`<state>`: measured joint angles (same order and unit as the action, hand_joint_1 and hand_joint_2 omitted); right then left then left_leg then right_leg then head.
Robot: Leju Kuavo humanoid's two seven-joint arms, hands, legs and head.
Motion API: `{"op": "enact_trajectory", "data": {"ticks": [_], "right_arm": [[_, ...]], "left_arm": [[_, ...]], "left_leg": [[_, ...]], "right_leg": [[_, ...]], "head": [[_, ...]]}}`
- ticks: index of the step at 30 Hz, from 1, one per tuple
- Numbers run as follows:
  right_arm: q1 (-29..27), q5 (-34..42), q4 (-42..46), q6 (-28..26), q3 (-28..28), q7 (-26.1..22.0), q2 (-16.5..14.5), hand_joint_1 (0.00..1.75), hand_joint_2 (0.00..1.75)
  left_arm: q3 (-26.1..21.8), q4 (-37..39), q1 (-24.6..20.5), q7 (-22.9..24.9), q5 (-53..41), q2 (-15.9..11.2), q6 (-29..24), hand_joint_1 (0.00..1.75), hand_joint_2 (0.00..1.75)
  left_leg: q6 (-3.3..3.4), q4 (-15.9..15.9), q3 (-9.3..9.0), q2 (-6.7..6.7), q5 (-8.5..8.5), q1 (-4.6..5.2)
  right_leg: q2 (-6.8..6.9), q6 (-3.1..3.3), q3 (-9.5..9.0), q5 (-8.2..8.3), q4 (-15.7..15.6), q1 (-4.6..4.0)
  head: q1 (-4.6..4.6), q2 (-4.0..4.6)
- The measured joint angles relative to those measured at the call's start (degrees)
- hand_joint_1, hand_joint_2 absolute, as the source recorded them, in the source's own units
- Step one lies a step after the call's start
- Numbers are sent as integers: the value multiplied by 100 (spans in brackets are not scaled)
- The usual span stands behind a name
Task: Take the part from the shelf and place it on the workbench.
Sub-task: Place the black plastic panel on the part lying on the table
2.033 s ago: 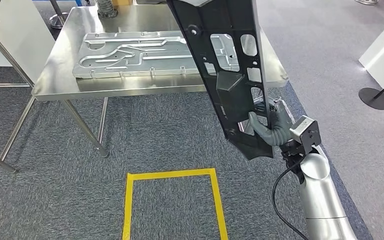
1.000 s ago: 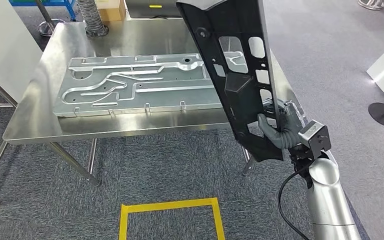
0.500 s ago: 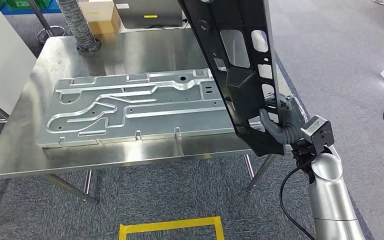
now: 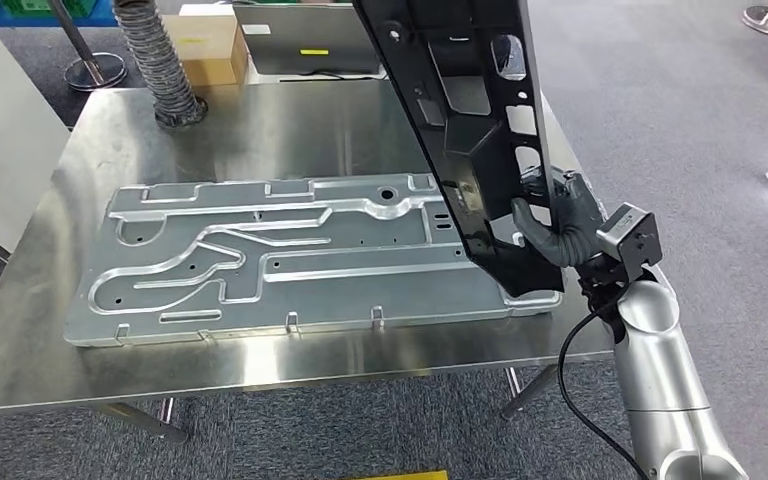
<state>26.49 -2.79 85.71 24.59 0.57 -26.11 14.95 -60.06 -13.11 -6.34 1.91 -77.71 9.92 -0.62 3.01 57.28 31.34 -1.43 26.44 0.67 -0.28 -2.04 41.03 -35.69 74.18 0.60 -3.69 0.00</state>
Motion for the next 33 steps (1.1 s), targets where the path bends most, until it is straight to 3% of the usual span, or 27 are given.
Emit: {"op": "enact_trajectory", "data": {"ticks": [1,2,4,5,6,8,10,11,13,15,16,18,20,23,25,27,29,30,31,32,33], "right_arm": [[50,25,-30,-1,13,51,23,141,175],[95,55,-51,-3,21,98,50,141,175],[146,108,-77,-14,24,163,103,141,175],[144,128,-83,-22,23,189,130,141,175],[134,137,-85,-34,21,206,160,141,175],[135,80,-82,-94,17,221,227,141,175],[171,-101,-78,-212,20,211,283,141,175],[188,-222,-80,-277,28,209,296,141,175],[250,-507,-106,-405,79,234,321,141,175],[340,-811,-156,-535,165,286,348,141,175],[394,-972,-183,-616,212,309,364,141,175],[516,-1305,-227,-803,303,345,395,141,175],[653,-1698,-262,-1028,408,377,423,141,175],[810,-2321,-319,-1308,616,430,465,141,175],[878,-2710,-357,-1479,771,460,483,141,175],[970,-3178,-404,-1702,936,495,491,141,175],[1043,-3508,-482,-1848,1106,531,493,141,175],[1057,-3573,-523,-1874,1177,542,492,141,175],[1063,-3603,-559,-1881,1234,550,492,141,175],[1074,-3619,-589,-1882,1277,555,492,141,175],[1097,-3626,-614,-1883,1309,557,492,141,175]], "left_arm": [[0,0,10,1,-16,0,2,0,175],[0,0,21,-6,-33,0,5,0,175],[0,2,50,-41,-63,5,15,0,175],[1,2,60,-63,-74,8,20,0,175],[1,3,65,-80,-81,11,23,0,175],[2,1,54,-95,-93,7,27,0,175],[2,-1,44,-97,-100,4,27,0,175],[2,-2,36,-97,-102,1,26,0,175],[2,-2,-2,-102,-105,-5,26,0,175],[2,-2,-52,-103,-108,-12,28,0,175],[2,-2,-65,-99,-111,-14,29,0,175],[2,-2,-62,-83,-123,-17,32,0,175],[2,-2,-50,-67,-143,-17,38,0,175],[5,-2,-48,-62,-160,-13,51,0,175],[10,-3,-51,-67,-164,-4,55,0,175],[13,-4,-51,-79,-167,0,55,0,175],[13,-4,-48,-90,-169,-1,55,0,175],[13,-4,-47,-93,-169,-1,55,0,175],[14,-4,-46,-95,-170,-1,55,0,175],[14,-4,-45,-96,-171,-1,55,0,175],[15,-4,-43,-97,-172,1,56,0,175]], "left_leg": [[-4,0,-105,-11,74,1],[-12,0,-213,-18,151,2],[-45,9,-363,-40,302,10],[-74,15,-405,-53,373,18],[-104,21,-430,-64,421,23],[-157,68,-441,-71,448,35],[-211,378,-300,-47,452,40],[-244,656,-150,-33,518,39],[-317,1337,275,-7,834,28],[-357,1636,562,2,991,22],[-364,1513,572,6,868,19],[-359,835,390,11,324,8],[-295,224,232,18,40,9],[-135,66,192,20,-13,17],[-79,43,163,17,-63,-7],[-47,29,145,23,-77,-23],[-35,33,141,25,-69,-20],[-30,35,135,22,-62,-19],[-28,37,123,16,-52,-19],[-29,40,102,7,-36,-17],[-34,43,75,-2,-16,-14]], "right_leg": [[1,4,52,28,-182,1],[1,25,48,251,-494,-6],[1,111,8,1105,-1218,-45],[-5,151,2,1455,-1456,-71],[-7,188,7,1656,-1577,-84],[-12,240,-29,1644,-1612,-72],[-5,296,-137,1587,-1670,-39],[-3,317,-192,1561,-1695,-28],[-1,347,-263,1497,-1707,-29],[-6,342,-322,1438,-1702,-28],[-11,335,-354,1410,-1697,-27],[-21,309,-422,1359,-1683,-27],[-36,272,-443,1332,-1657,-38],[-50,188,-426,1305,-1628,-61],[-39,127,-391,1200,-1507,-58],[-19,65,-174,889,-993,-38],[-3,22,192,538,-199,-24],[3,16,323,466,70,-21],[5,22,346,513,111,-21],[6,39,250,670,-90,-23],[7,67,55,900,-491,-29]], "head": [[0,0],[0,0],[-1,0],[-1,0],[4,0],[11,0],[13,0],[11,0],[10,0],[11,0],[11,0],[11,0],[11,0],[11,0],[11,0],[11,0],[11,0],[11,0],[11,0],[11,0],[11,0]]}}
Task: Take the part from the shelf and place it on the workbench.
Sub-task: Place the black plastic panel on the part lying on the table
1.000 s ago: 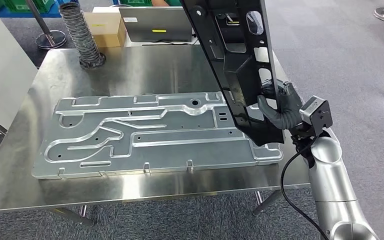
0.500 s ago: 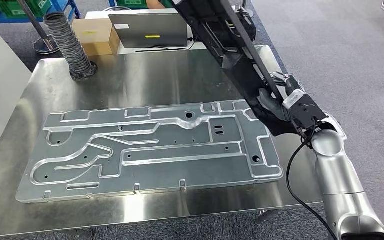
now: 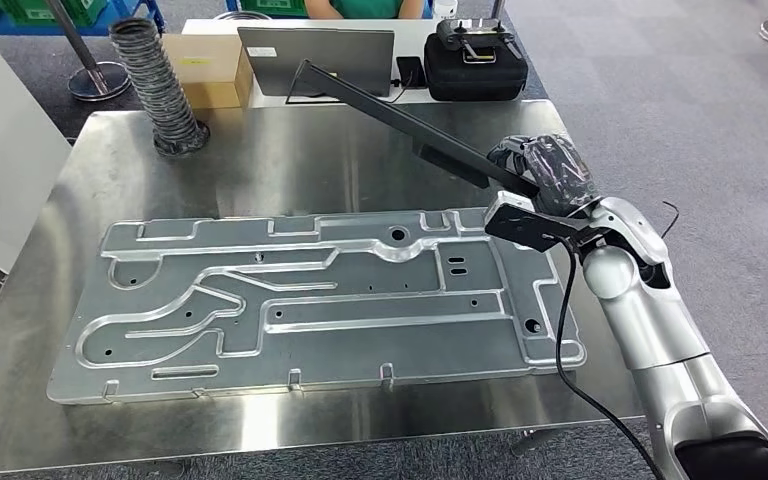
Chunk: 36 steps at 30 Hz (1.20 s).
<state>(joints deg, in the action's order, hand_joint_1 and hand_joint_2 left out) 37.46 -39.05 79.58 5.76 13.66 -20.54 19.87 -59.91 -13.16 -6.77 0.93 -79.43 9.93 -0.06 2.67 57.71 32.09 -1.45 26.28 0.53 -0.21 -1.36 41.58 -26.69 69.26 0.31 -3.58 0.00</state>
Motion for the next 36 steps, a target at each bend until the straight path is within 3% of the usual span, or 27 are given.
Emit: {"op": "enact_trajectory", "data": {"ticks": [2,3,5,7,9,11,12,13,14,16,18,21,23,24,26,27,28,29,30,31,33,36], "right_arm": [[78,-15,-43,-9,45,2,-1,141,175],[129,-93,-64,-37,74,3,-2,141,175],[291,-657,-172,-222,233,44,-37,141,175],[552,-1602,-422,-526,586,146,-132,141,175],[792,-2274,-711,-802,1010,250,-277,141,175],[929,-2595,-922,-991,1375,316,-411,141,175],[965,-2699,-1009,-1047,1544,340,-462,141,175],[986,-2774,-1085,-1083,1695,358,-501,141,175],[999,-2824,-1153,-1105,1827,373,-539,141,175],[1028,-2877,-1237,-1132,1996,384,-603,141,175],[1088,-2976,-1289,-1197,2132,384,-637,141,175],[1125,-3155,-1353,-1284,2389,398,-661,141,175],[1119,-3234,-1376,-1318,2576,413,-674,141,175],[1115,-3264,-1381,-1350,2671,424,-681,141,175],[1087,-3278,-1383,-1422,2858,449,-695,141,175],[1051,-3260,-1383,-1448,2946,461,-703,141,175],[1005,-3230,-1382,-1460,3023,472,-711,141,175],[957,-3196,-1381,-1463,3087,484,-720,141,175],[918,-3158,-1375,-1464,3138,502,-729,141,175],[896,-3117,-1361,-1466,3177,520,-736,141,175],[879,-3029,-1298,-1473,3231,546,-741,141,175],[852,-2918,-1163,-1446,3291,540,-740,35,44]], "left_arm": [[2,0,6,-1,-3,2,2,0,175],[2,0,11,-2,-7,3,3,0,175],[3,0,8,-8,-26,1,3,0,175],[7,-3,-14,-15,-54,-7,4,0,175],[11,-7,-39,-22,-75,-15,9,0,175],[13,-8,-61,-44,-80,-23,17,0,175],[13,-8,-75,-56,-79,-28,22,0,175],[13,-9,-89,-67,-77,-32,27,0,175],[13,-9,-97,-74,-78,-34,34,0,175],[13,-9,-82,-80,-79,-37,42,0,175],[14,-8,-58,-101,-67,-29,67,0,175],[21,7,-28,-149,-46,32,94,0,175],[33,20,-14,-182,-44,69,89,0,175],[44,24,-10,-197,-45,79,86,0,175],[69,26,-3,-217,-49,87,82,0,175],[82,26,4,-223,-50,91,81,0,175],[93,26,9,-228,-50,94,81,0,175],[102,26,12,-231,-49,97,81,0,175],[110,26,12,-233,-47,102,80,0,175],[114,26,12,-233,-44,108,81,0,175],[116,33,14,-233,-36,130,85,0,175],[116,39,17,-230,-7,139,97,0,175]], "left_leg": [[-21,7,-29,-16,42,16],[-39,9,-25,-20,56,24],[-86,-1,-12,-16,70,36],[-156,40,-10,5,135,46],[-233,465,177,16,377,46],[-287,1253,578,16,704,36],[-303,1566,752,16,784,35],[-312,1681,834,16,750,34],[-316,1573,808,18,606,32],[-318,817,495,19,153,17],[-285,193,227,17,-83,8],[-185,82,191,18,-90,2],[-120,66,187,32,-107,-22],[-89,58,186,39,-116,-34],[-52,59,192,44,-118,-32],[-47,60,192,43,-117,-29],[-43,61,191,39,-114,-25],[-42,62,186,34,-113,-20],[-42,63,179,28,-111,-12],[-44,63,171,25,-107,-3],[-65,64,177,29,-98,19],[-131,45,182,40,-98,13]], "right_leg": [[2,69,-391,306,-786,-32],[4,96,-492,353,-1002,-50],[-3,134,-519,324,-1102,-66],[-14,180,-547,327,-1151,-27],[-17,226,-595,333,-1208,6],[-16,251,-611,321,-1211,2],[-12,255,-618,315,-1208,-1],[-8,254,-628,306,-1205,-2],[-5,249,-640,295,-1198,-2],[-2,222,-660,259,-1165,0],[-8,182,-639,230,-1110,-19],[-23,131,-604,234,-1083,-51],[-27,84,-549,133,-946,-54],[-25,54,-447,-7,-714,-46],[-10,5,-100,-377,48,-22],[-8,-3,69,-497,404,-12],[-7,1,163,-519,590,-9],[-7,19,148,-428,545,-11],[-8,50,24,-248,271,-20],[-7,96,-178,-34,-154,-35],[6,184,-518,214,-876,-80],[9,230,-618,240,-1127,-109]], "head": [[0,0],[0,0],[0,0],[0,0],[0,0],[0,0],[0,0],[0,0],[0,0],[0,0],[-1,0],[-1,0],[-1,0],[-1,0],[0,0],[0,0],[0,0],[0,0],[0,0],[0,0],[-1,0],[-1,0]]}}
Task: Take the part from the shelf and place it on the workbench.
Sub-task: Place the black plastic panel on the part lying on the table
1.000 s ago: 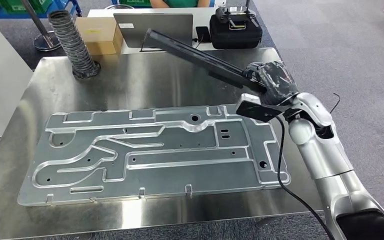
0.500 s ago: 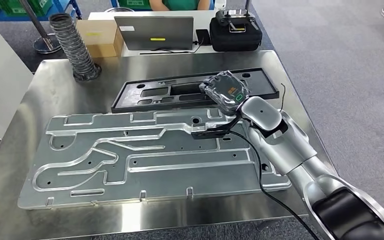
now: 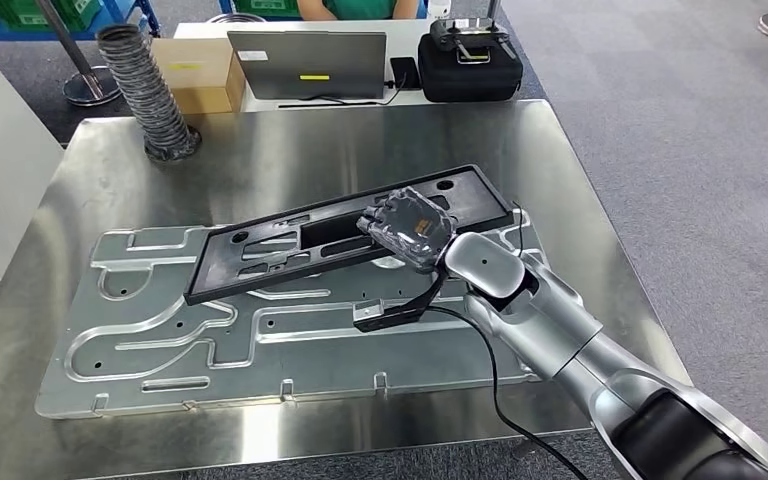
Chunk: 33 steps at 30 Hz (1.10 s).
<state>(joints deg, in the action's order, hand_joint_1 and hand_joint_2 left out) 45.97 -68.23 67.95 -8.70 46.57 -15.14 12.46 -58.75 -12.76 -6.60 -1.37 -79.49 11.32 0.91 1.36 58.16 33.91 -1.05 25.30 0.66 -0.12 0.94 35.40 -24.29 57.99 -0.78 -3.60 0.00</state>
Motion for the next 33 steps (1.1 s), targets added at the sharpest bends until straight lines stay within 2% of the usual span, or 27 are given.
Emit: {"op": "enact_trajectory", "data": {"ticks": [1,3,6,7,8,9,11,13,16,17,19,21,22,23,24,26,28,30,31,33], "right_arm": [[-9,24,39,23,21,-4,-2,0,0],[-6,56,99,62,56,-5,-12,0,0],[-13,71,135,93,108,-5,-27,0,0],[-21,73,138,105,130,-5,-28,0,0],[-26,76,141,116,151,-4,-30,0,0],[-29,83,146,125,169,-2,-31,0,0],[-26,109,166,135,186,9,-32,0,0],[-21,134,192,138,187,20,-31,0,0],[-20,160,217,140,188,27,-31,0,0],[-18,166,222,140,187,32,-31,0,0],[-14,171,228,141,181,45,-30,0,0],[-27,174,228,143,180,51,-29,0,0],[-41,174,228,144,181,52,-29,0,0],[-53,175,228,144,183,52,-28,0,0],[-58,176,228,144,184,52,-28,0,0],[-48,186,228,144,179,54,-26,0,0],[-31,206,228,144,172,61,-25,0,0],[-27,226,227,144,169,67,-24,0,0],[-28,232,227,144,166,69,-20,0,0],[-25,244,227,140,157,70,-14,0,0]], "left_arm": [[0,1,1,1,8,-4,5,0,175],[0,2,4,-3,14,-15,14,0,175],[-2,2,-19,-29,22,-39,27,0,175],[-2,2,-33,-38,26,-46,30,0,175],[-2,2,-42,-45,28,-50,33,0,131],[-2,2,-43,-55,29,-52,34,0,87],[-2,4,-26,-75,49,-53,40,0,0],[-2,12,-8,-88,74,-50,60,0,0],[-2,20,17,-76,81,-41,96,0,0],[-2,21,21,-73,81,-37,105,0,0],[-1,24,17,-69,81,-29,126,0,0],[-1,24,15,-66,81,-29,144,0,0],[-2,24,18,-64,81,-30,150,0,0],[-2,24,20,-62,81,-30,153,0,0],[-2,24,21,-60,81,-30,156,0,0],[-2,26,21,-60,82,-26,167,0,0],[-1,32,19,-57,87,-19,187,0,0],[-2,38,19,-43,96,-14,207,0,0],[-2,40,21,-35,99,-14,213,0,0],[-2,45,22,-20,105,-14,220,0,0]], "left_leg": [[-28,2,-10,3,16,5],[-92,230,63,12,193,16],[-186,1272,515,25,709,-27],[-210,1506,615,30,773,-38],[-228,1532,616,37,725,-49],[-243,1348,515,44,579,-64],[-264,598,136,56,217,-102],[-222,105,-87,54,88,-115],[-102,40,-86,47,93,-110],[-63,29,-90,49,81,-116],[-3,6,-94,59,57,-132],[17,8,-84,68,54,-125],[19,10,-82,70,54,-122],[19,12,-84,71,55,-120],[18,12,-91,68,56,-119],[11,12,-116,61,62,-114],[-19,16,-109,60,60,-97],[-66,8,-87,63,47,-87],[-96,2,-83,64,49,-83],[-158,125,-37,67,173,-80]], "right_leg": [[4,7,-27,14,-40,19],[18,34,-91,48,-134,75],[28,51,-118,57,-161,93],[30,49,-116,52,-153,94],[28,43,-115,45,-140,98],[23,32,-115,35,-121,102],[2,-8,-105,-1,-58,101],[-17,-59,-57,-18,8,80],[-24,-134,-14,-11,32,63],[-21,-161,6,-60,89,68],[-16,-218,187,-327,514,89],[-13,-258,543,-687,1290,108],[-11,-267,689,-780,1592,113],[-11,-265,740,-761,1696,115],[-10,-252,675,-633,1563,114],[-10,-191,289,-233,774,103],[-11,-131,-1,-19,147,70],[-17,-106,-35,-2,20,44],[-16,-87,-34,12,-2,61],[1,-34,-45,52,-62,96]], "head": [[1,0],[-1,0],[-1,0],[-1,0],[-1,0],[-1,0],[-1,0],[-1,0],[-1,0],[-1,0],[-1,0],[-1,0],[-1,0],[-1,0],[-1,0],[-1,0],[-1,0],[-1,0],[-1,0],[-1,0]]}}
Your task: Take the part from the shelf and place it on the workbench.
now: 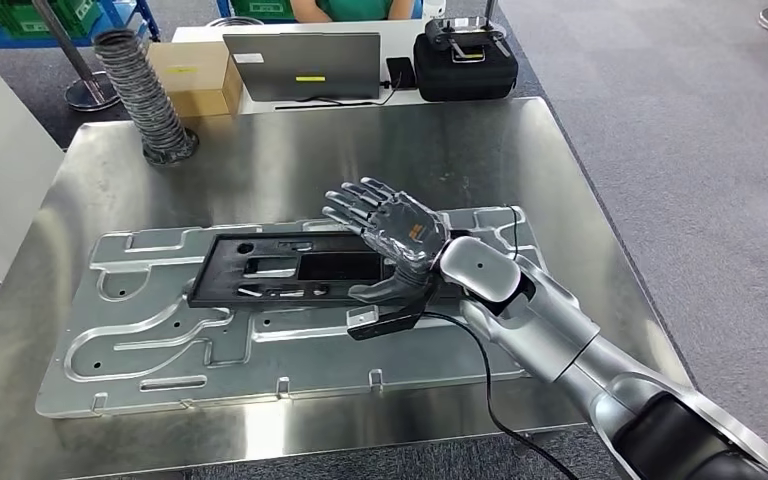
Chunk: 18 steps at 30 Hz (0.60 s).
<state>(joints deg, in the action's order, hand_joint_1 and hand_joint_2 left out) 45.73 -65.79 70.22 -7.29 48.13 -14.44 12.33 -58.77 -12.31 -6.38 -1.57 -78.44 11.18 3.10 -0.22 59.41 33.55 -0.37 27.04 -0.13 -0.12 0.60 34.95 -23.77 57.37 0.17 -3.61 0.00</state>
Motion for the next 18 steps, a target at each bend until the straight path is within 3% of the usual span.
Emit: {"op": "enact_trajectory", "data": {"ticks": [1,3,4,5,6,7,9,10,11,12,14,15,16,18], "right_arm": [[1,9,0,-2,-4,-2,2,0,0],[-5,24,-7,-3,-4,-10,2,0,0],[-13,26,-11,-3,-1,-14,2,0,0],[-21,26,-15,-3,2,-16,2,0,0],[-25,26,-16,-3,5,-18,2,0,0],[-27,26,-16,-3,8,-18,2,0,0],[-21,26,-16,-3,8,-18,2,0,0],[-17,26,-16,-3,7,-20,2,0,0],[-13,26,-16,-3,7,-22,1,0,0],[-11,26,-17,-3,7,-26,-1,0,0],[-8,26,-20,-3,8,-32,-3,0,0],[-6,26,-23,-3,7,-35,-3,0,0],[-3,26,-27,-4,7,-37,-2,0,0],[-6,26,-39,-7,9,-40,-3,0,0]], "left_arm": [[1,1,0,6,3,-1,1,0,0],[0,1,3,16,9,-1,3,0,0],[0,1,7,21,11,-1,5,0,0],[0,1,12,25,13,-2,6,0,0],[0,1,15,28,13,-3,7,0,0],[0,1,15,30,13,-4,7,0,0],[1,1,7,30,15,-5,7,0,0],[1,2,4,30,17,-5,8,0,0],[1,2,4,30,22,-4,11,11,0],[0,3,7,30,30,-4,17,35,0],[0,3,14,21,54,-1,45,121,0],[0,3,13,10,72,0,62,154,0],[-1,3,11,-3,87,1,79,173,0],[-3,4,11,-28,113,2,107,123,0]], "left_leg": [[-29,231,93,1,163,-2],[-72,994,404,3,580,-20],[-89,1348,547,3,723,-28],[-102,1524,606,3,759,-35],[-110,1465,553,3,682,-42],[-111,1175,384,4,515,-50],[-92,347,-57,3,198,-55],[-67,62,-195,0,112,-53],[-36,-75,-246,-3,85,-45],[0,-88,-232,-7,77,-30],[87,-108,-203,-5,7,-29],[130,-123,-186,0,-33,-33],[168,-138,-160,7,-75,-43],[201,-136,-79,19,-138,-44]], "right_leg": [[10,27,-1,22,-27,17],[20,54,28,48,-30,12],[22,55,48,59,-25,10],[24,52,66,71,-17,9],[23,43,84,81,-4,11],[23,33,100,90,13,14],[19,1,135,101,66,10],[16,-25,158,113,90,3],[13,-58,180,130,104,-3],[9,-97,197,154,103,-7],[8,-171,223,169,106,12],[8,-206,262,92,183,22],[8,-238,348,-66,380,34],[11,-293,633,-523,1101,52]], "head": [[0,0],[0,0],[0,0],[0,0],[0,0],[0,0],[0,0],[0,0],[0,0],[0,0],[0,0],[0,0],[0,0],[0,0]]}}
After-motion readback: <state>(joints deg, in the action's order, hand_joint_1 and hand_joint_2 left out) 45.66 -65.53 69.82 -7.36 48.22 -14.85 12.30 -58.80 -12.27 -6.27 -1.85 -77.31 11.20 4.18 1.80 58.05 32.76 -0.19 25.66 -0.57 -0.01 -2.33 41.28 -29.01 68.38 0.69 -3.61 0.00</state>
